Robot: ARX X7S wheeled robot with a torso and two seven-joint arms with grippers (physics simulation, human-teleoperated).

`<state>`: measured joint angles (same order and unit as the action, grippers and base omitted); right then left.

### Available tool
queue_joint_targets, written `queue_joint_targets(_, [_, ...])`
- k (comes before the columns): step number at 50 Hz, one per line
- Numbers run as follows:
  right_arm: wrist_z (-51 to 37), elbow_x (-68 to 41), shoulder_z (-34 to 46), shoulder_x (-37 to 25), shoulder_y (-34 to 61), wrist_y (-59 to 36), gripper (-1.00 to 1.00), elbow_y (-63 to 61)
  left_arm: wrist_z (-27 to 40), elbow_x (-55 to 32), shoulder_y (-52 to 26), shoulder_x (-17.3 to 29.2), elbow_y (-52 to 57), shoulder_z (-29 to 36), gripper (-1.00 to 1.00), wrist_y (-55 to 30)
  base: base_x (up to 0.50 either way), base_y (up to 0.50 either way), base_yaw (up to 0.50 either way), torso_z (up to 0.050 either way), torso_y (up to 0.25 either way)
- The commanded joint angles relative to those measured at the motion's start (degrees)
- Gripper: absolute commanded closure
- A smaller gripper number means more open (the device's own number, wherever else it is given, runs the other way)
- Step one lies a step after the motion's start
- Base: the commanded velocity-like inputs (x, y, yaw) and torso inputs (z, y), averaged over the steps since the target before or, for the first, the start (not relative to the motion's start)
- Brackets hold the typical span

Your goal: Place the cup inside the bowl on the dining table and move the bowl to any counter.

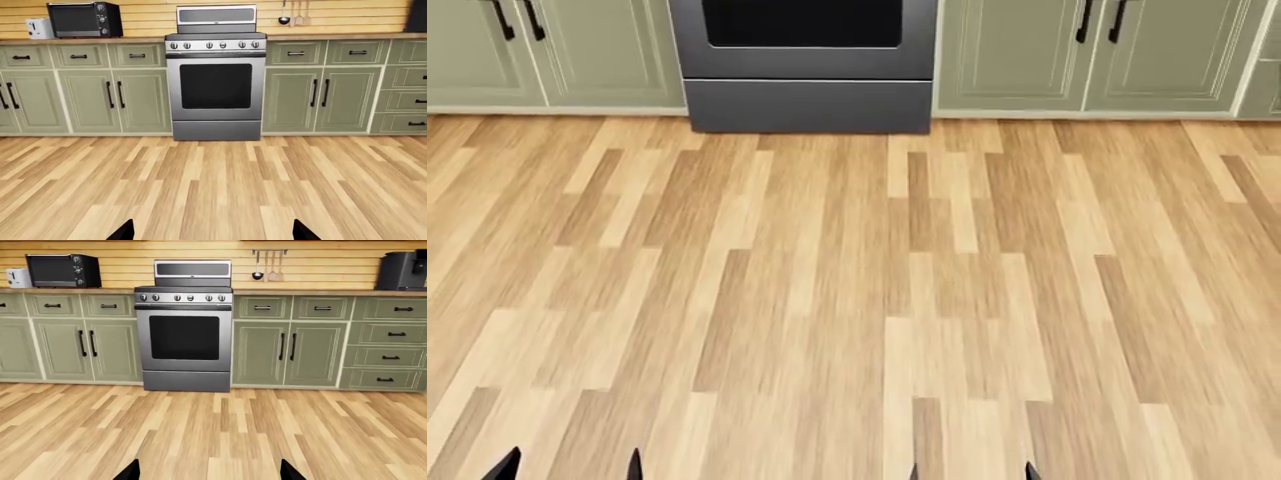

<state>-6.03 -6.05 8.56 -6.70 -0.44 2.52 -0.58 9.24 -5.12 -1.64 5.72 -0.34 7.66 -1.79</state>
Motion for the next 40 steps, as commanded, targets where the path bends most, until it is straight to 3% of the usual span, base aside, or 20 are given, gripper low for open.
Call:
queue_joint_targets(1, [0.40,0.53,-0.45,0.41,0.08,0.10,-1.00,-0.03,-0.81,0.15,-0.19,-0.37,-0.36,-0.10,-1.00,1.12,-0.45,0.00,0.00,0.000,0.000])
queue_joint_targets(40, [-1.74,-1.07,1.61,-1.25,0.40,0.31,-1.00,0.24,1.33,-1.35,0.11,2.07,-0.30,2.34,-1.00,1.90,-0.44,0.00,0.00,0.000,0.000])
